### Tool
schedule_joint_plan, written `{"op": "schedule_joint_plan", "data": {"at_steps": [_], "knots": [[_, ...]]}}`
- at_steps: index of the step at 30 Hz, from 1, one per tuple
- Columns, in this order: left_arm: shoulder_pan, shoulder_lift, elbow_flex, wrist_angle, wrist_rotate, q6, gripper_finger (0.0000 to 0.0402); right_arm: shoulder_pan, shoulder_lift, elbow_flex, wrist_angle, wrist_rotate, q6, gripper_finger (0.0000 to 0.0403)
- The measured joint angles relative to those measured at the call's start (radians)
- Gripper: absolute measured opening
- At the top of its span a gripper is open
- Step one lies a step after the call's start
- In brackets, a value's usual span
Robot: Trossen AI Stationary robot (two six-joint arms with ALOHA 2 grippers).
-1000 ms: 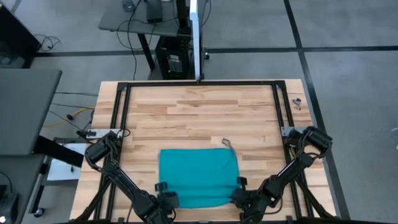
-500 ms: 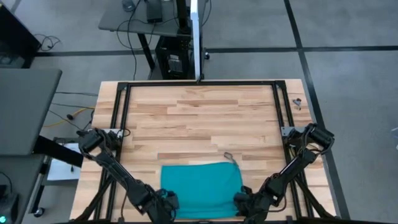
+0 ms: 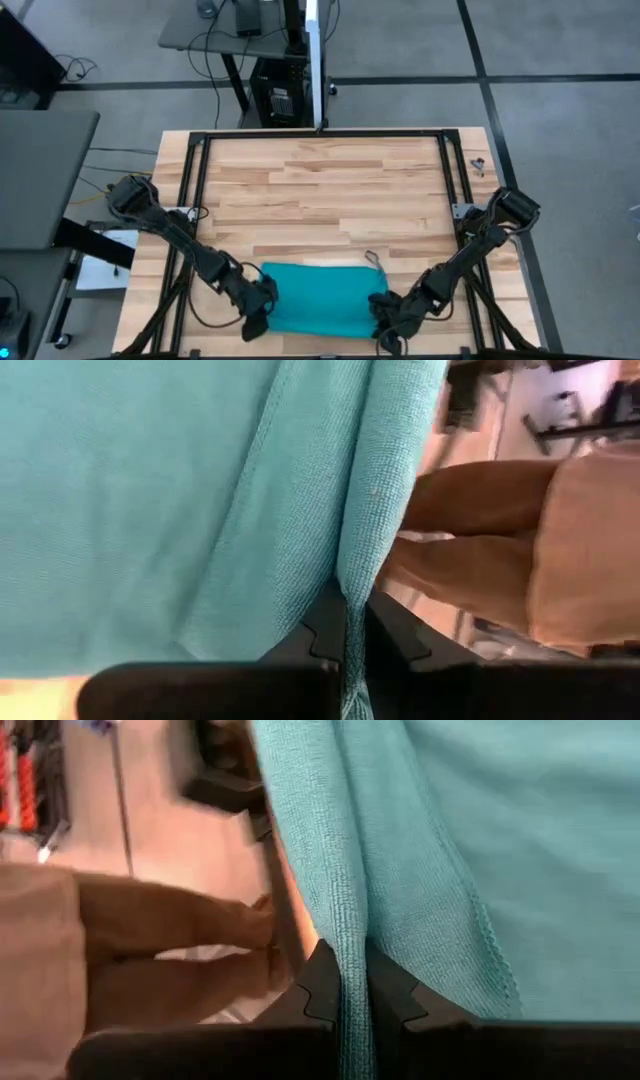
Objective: Roll towel
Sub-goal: Roll the blue towel
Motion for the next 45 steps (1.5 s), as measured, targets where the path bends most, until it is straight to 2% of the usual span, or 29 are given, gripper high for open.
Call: {"op": "schedule_joint_plan", "data": {"at_steps": [5,13,18,23,29,33,37,40,42,45], "knots": [[0.04,-0.003,-0.064,0.025,0.003,0.028,0.0,-0.027,0.011,-0.07,0.094,-0.001,0.06,0.0006],[0.059,-0.003,-0.076,0.024,0.0,0.069,0.0004,-0.065,0.011,-0.11,0.095,-0.008,0.053,0.0012],[0.061,-0.003,-0.076,0.018,-0.003,0.072,0.0027,-0.076,0.011,-0.108,0.085,-0.016,0.06,0.0059],[0.077,-0.012,-0.077,0.002,0.004,0.086,0.0067,-0.09,-0.009,-0.11,0.072,-0.026,0.047,0.0108],[0.123,-0.109,-0.073,-0.079,0.021,0.115,0.0096,-0.139,-0.139,-0.111,-0.042,-0.051,-0.044,0.0158],[0.146,-0.203,-0.071,-0.174,-0.066,0.156,0.0096,-0.173,-0.235,-0.111,-0.146,-0.046,-0.139,0.0174],[0.157,-0.28,-0.071,-0.203,-0.134,0.158,0.0092,-0.18,-0.285,-0.111,-0.142,0.042,-0.19,0.0176],[0.131,-0.3,-0.071,-0.061,-0.138,0.147,0.0091,-0.141,-0.274,-0.11,-0.016,0.114,-0.224,0.0168],[0.1,-0.295,-0.071,0.054,-0.14,0.123,0.0091,-0.106,-0.24,-0.108,0.099,0.151,-0.242,0.0149],[0.05,-0.242,-0.068,0.177,-0.181,0.09,0.0091,-0.056,-0.155,-0.108,0.244,0.222,-0.244,0.009]]}}
